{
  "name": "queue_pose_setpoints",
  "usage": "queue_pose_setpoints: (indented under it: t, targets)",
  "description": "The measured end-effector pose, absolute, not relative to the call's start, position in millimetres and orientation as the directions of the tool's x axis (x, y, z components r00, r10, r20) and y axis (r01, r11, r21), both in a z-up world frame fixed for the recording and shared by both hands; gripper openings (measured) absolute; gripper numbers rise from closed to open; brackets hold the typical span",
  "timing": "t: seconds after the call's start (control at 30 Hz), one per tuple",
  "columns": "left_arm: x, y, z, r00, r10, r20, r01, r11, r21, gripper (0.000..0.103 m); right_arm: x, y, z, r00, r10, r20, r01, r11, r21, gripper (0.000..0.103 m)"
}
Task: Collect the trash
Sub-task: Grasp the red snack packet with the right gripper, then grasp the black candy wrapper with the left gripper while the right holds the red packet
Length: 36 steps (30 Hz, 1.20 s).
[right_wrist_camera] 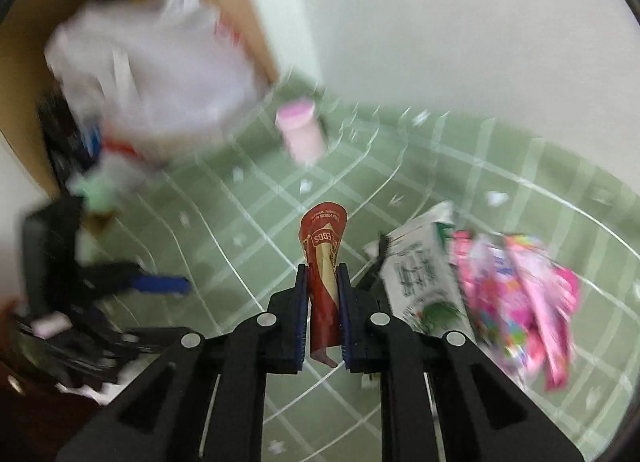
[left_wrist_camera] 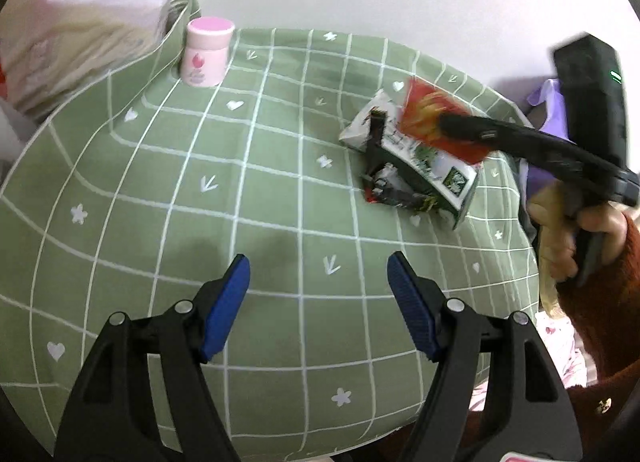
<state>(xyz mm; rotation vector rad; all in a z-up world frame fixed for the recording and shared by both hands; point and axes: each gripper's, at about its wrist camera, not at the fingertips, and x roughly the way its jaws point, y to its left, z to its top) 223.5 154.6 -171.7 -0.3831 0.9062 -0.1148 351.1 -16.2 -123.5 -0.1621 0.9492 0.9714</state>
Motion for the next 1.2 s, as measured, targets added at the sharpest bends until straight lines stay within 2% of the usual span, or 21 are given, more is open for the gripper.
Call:
queue_pose_setpoints:
  t: [0.07,0.2,0.3,0.33,0.37,0.4,0.6,0.7,0.73,0.83,0.93,1.03,1.1,1.2]
  targets:
    - [230,151,-168,0.638,-0.292,-0.713,-0.021,0.919,-0.395,0.067,341,-56,-112,0.315,0.62,-0.719,-0.684,0.674,0.281,0.014]
    - [265,135,-176,0.599,-0.379,-0.705,0.042,0.894,-0.445,0.067,316,-112,-122,0.414,0.514,-0.751,-0.559,0.795,0.236,0.014]
    - [291,111,-180,0.58,-0.338,-0.741,0.068,0.927,-0.37,0.067,295,-149,-136,0.405,0.469,-0.785,-0.483,0.839,0.252,0.014]
    - [300,102,-181,0.586,-0.295,-0.754,0.065,0.945,-0.319,0.063,288,-160,-140,0.404,0.461,-0.79,-0.464,0.848,0.257,0.014]
    - [308,95,-183,0.589,-0.272,-0.761,0.063,0.954,-0.292,0.054,281,-167,-146,0.407,0.456,-0.791,-0.453,0.853,0.259,0.014]
    - [313,92,-184,0.587,-0.264,-0.765,0.06,0.957,-0.283,0.051,275,-174,-147,0.409,0.452,-0.792,-0.443,0.858,0.26,0.014]
    - [343,72,-194,0.556,-0.169,-0.814,-0.009,0.978,-0.209,0.047,238,-198,-157,0.434,0.428,-0.793,-0.4,0.88,0.256,0.014]
    - [348,72,-197,0.535,-0.044,-0.844,-0.109,0.987,-0.121,0.035,231,-203,-159,0.441,0.419,-0.794,-0.38,0.888,0.257,0.014]
    - [347,75,-196,0.535,-0.059,-0.843,-0.115,0.983,-0.142,0.026,231,-205,-160,0.441,0.421,-0.793,-0.376,0.888,0.263,0.014]
    - [340,80,-188,0.529,-0.105,-0.842,-0.11,0.975,-0.191,0.01,230,-211,-160,0.443,0.44,-0.782,-0.373,0.883,0.285,0.015]
    - [324,82,-175,0.545,-0.158,-0.823,-0.069,0.97,-0.232,0.007,233,-213,-163,0.444,0.43,-0.786,-0.368,0.887,0.278,0.015]
    - [305,79,-165,0.546,-0.206,-0.812,-0.014,0.967,-0.255,0.006,235,-215,-172,0.432,0.42,-0.798,-0.359,0.892,0.275,0.024]
    - [294,75,-161,0.544,-0.231,-0.807,0.017,0.964,-0.265,0.006,236,-216,-177,0.419,0.423,-0.803,-0.357,0.89,0.283,0.037]
    - [281,71,-162,0.529,-0.266,-0.806,0.045,0.957,-0.286,0.005,233,-220,-179,0.44,0.414,-0.797,-0.35,0.896,0.273,0.044]
